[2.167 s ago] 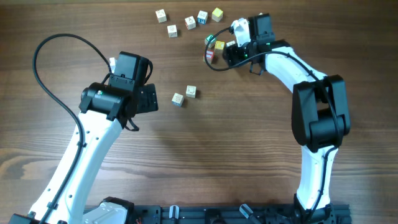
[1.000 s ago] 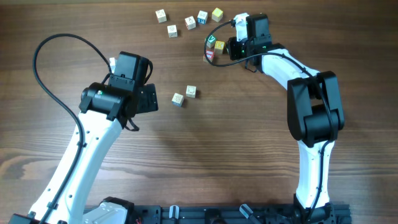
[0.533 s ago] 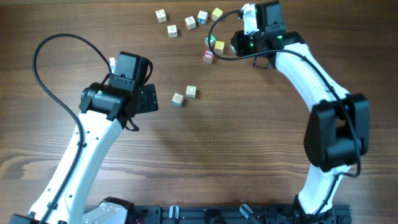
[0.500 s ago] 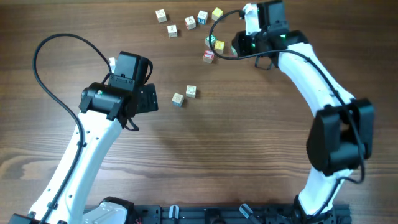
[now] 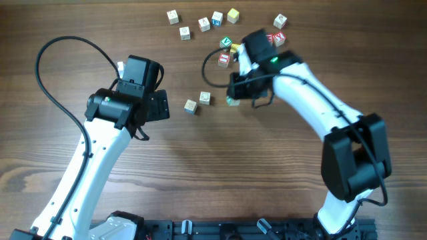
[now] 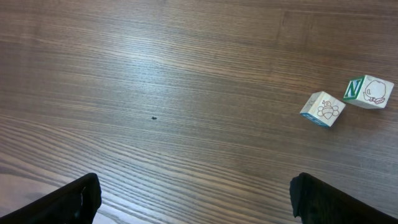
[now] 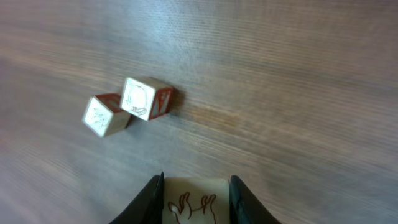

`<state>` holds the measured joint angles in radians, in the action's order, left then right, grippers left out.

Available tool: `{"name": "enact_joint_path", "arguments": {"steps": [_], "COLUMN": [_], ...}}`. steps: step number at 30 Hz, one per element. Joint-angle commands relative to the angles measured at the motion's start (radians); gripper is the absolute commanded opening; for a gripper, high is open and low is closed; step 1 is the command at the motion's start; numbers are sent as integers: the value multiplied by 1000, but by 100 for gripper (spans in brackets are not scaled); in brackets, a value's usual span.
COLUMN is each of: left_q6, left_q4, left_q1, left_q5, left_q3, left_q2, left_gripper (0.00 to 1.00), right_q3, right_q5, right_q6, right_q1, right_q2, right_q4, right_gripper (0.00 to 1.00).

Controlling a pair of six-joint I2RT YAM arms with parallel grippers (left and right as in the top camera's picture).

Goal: Form a circle

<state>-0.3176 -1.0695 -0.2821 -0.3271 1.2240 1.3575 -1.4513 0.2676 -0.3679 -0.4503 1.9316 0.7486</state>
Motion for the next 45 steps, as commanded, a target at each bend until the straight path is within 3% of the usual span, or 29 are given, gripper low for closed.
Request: {"name": "enact_joint_path", "arguments": {"steps": [1, 7, 13, 29, 33, 45], "left_q6": [-13, -13, -13, -13, -13, -13], "left_q4": [3, 3, 3, 3, 3, 3], "left_q1": [3, 3, 3, 3, 3, 3], "left_q5": [5, 5, 5, 5, 5, 5], "left_q3": [7, 7, 7, 7, 7, 7], "left_q2": [-5, -4, -5, -5, -5, -4], "left_gripper": [100, 100, 100, 100, 100, 100], "right_q3": [85, 217, 306, 315, 315, 315], "right_q5": [-123, -223, -257, -291, -291, -311], "right_q6": [-265, -446, -444, -416, -417, -417], "right_q1": [-55, -135, -177, -179, -179, -179], "right_q2": [-7, -7, -7, -6, -6, -6], "right_q4": [-98, -287, -457, -513, -513, -524], "right_gripper": [9, 9, 11, 21, 33, 48]}}
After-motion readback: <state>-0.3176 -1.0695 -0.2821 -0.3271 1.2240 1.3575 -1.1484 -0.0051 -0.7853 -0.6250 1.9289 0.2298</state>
